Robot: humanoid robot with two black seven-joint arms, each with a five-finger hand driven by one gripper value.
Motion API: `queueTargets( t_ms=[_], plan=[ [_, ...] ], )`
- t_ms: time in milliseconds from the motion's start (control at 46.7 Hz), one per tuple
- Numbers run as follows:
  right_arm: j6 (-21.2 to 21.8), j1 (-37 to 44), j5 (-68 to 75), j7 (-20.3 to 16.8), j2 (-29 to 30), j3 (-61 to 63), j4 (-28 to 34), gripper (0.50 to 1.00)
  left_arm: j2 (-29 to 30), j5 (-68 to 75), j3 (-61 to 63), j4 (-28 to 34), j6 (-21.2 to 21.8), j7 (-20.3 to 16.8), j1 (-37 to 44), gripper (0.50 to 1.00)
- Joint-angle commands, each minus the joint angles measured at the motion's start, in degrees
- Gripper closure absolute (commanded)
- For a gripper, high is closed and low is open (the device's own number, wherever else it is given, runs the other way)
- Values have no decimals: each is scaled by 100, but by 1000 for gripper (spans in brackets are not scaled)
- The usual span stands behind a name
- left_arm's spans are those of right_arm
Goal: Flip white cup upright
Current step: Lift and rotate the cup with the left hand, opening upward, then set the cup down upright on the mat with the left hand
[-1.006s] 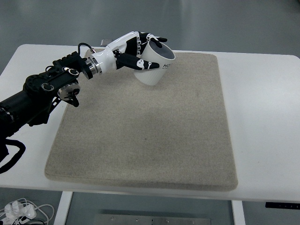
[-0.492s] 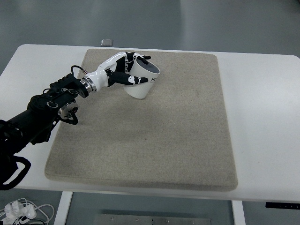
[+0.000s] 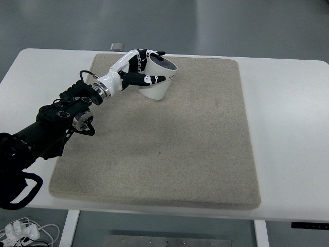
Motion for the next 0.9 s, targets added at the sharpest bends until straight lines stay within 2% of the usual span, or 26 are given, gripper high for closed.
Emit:
queueTargets(
  t_ms=[0, 257, 471, 621, 685, 770, 792, 813, 835, 877],
  plan=[
    [0, 0, 0, 0, 0, 0, 5, 548, -79, 28, 23, -2, 120, 1, 44, 975],
    [0, 0, 0, 0, 0, 0, -4, 548, -158, 221, 32, -10, 603, 1, 52, 977],
    [0, 0, 0, 0, 0, 0, 5, 548, -150, 608, 32, -450, 1341, 1, 228, 971],
    [0, 0, 0, 0, 0, 0, -4, 548, -150, 634, 23, -503, 1430, 1, 290, 945],
    [0, 0, 0, 0, 0, 0, -4, 548, -150, 634, 14, -503, 1430, 1, 298, 905],
    [0, 0, 0, 0, 0, 0, 5, 548, -150, 626, -30, -503, 1430, 1, 298, 802],
    [0, 0, 0, 0, 0, 0, -4, 548, -141, 626, -30, -503, 1430, 1, 307, 744],
    [0, 0, 0, 0, 0, 0, -4, 548, -141, 626, -38, -503, 1430, 1, 307, 648],
    [0, 0, 0, 0, 0, 0, 5, 548, -150, 617, -47, -503, 1430, 1, 307, 590],
    [0, 0, 0, 0, 0, 0, -4, 548, -141, 617, -47, -503, 1421, 1, 316, 579]
  ],
)
